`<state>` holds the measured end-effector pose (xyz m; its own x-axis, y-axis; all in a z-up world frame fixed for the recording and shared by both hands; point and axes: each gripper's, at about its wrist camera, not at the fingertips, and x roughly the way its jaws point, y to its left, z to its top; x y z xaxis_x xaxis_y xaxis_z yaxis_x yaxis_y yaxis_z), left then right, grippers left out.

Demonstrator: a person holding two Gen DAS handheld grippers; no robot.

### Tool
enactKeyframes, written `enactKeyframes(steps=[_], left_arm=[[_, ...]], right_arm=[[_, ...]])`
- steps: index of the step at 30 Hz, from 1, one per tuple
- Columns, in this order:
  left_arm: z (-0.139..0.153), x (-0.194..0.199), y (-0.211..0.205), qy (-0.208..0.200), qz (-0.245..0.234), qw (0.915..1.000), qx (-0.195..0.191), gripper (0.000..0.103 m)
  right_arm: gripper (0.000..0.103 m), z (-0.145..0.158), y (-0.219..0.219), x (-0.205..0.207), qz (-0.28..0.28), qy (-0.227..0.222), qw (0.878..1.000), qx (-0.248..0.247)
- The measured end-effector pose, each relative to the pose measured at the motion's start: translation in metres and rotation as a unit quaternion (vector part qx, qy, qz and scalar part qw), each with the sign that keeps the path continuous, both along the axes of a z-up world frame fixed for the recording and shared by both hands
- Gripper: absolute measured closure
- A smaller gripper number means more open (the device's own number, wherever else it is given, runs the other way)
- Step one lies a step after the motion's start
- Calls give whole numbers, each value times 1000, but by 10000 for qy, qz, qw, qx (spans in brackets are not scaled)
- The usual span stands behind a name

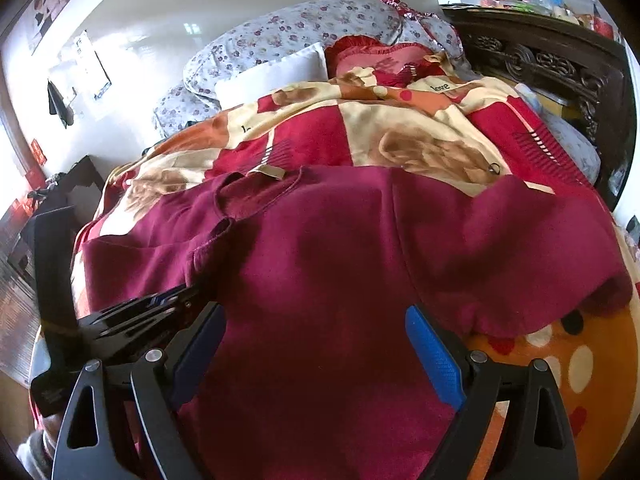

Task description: Fold small clothes

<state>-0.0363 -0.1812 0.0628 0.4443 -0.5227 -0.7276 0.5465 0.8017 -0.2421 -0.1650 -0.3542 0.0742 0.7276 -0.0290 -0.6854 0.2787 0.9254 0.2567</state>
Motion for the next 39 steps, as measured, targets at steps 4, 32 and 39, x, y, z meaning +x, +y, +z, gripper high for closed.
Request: enactKeyframes(steps=[4,32,39], left_arm=[[36,-9,56,-613,496,9969,-59,42],[27,19,164,-593,1909,9793,311,37],[24,17,172,-614,1928,9780,507,37]], right_arm=[[7,0,13,14,217,-35,9997,-63],[100,28,3,43,560,-569,9947,-640],[46,-9,53,82,1161,-43,9906,-728]])
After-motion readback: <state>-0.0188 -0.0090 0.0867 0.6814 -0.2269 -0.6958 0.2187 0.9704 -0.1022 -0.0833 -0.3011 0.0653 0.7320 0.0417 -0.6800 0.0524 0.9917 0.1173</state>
